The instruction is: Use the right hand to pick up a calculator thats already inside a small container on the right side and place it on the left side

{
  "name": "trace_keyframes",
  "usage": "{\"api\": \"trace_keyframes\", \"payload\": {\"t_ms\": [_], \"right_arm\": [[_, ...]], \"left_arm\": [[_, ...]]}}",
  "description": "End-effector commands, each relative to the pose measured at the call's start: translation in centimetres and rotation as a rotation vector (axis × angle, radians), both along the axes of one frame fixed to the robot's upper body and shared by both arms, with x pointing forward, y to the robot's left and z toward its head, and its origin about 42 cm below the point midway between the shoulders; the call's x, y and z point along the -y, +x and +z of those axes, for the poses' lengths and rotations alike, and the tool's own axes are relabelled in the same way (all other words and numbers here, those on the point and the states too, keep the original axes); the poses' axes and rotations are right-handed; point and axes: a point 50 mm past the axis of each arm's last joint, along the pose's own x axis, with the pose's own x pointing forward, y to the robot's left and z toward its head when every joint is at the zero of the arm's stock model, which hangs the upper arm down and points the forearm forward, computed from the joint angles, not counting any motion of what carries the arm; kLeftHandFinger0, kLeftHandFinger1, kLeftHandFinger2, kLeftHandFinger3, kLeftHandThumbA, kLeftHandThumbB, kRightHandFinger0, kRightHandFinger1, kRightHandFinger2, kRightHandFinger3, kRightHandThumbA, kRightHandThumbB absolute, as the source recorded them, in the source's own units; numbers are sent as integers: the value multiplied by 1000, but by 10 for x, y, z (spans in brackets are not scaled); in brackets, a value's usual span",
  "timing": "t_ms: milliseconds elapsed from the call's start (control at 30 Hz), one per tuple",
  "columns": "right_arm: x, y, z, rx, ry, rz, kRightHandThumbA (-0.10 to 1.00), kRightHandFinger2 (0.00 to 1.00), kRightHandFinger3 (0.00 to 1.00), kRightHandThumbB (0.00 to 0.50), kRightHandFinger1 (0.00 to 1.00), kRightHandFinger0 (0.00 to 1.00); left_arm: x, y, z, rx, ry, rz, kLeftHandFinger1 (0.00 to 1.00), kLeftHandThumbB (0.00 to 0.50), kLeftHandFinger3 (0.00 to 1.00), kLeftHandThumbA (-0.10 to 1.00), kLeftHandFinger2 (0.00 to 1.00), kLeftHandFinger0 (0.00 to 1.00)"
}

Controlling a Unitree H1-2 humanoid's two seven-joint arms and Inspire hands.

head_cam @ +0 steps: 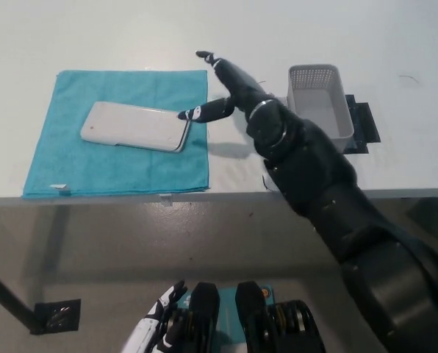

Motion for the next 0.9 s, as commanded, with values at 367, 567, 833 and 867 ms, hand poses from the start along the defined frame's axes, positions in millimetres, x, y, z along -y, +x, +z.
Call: {"api": "trace_keyframes", "payload": {"t_ms": [367, 567, 833, 867], "right_arm": [[115, -320, 157, 953, 783, 564, 1000, 1000, 1000, 415, 1000, 1000], [84, -372, 103, 962, 940, 528, 956, 1000, 1000, 157, 1000, 1000], [96, -415, 54, 831, 1175, 481, 1000, 1000, 1000, 356, 1000, 1000], [96, -416, 54, 847, 1167, 468, 1000, 1000, 1000, 361, 1000, 1000]], "left_arm": [[-28, -4, 6, 53, 34, 19, 1000, 1, 1000, 1000, 1000, 1000], [-22, -12, -5, 13, 15, 37, 1000, 0, 1000, 1000, 1000, 1000], [-26, -20, -11, -1, 26, 38, 1000, 11, 1000, 1000, 1000, 1000], [-26, -19, -11, -2, 25, 38, 1000, 11, 1000, 1000, 1000, 1000]]}}
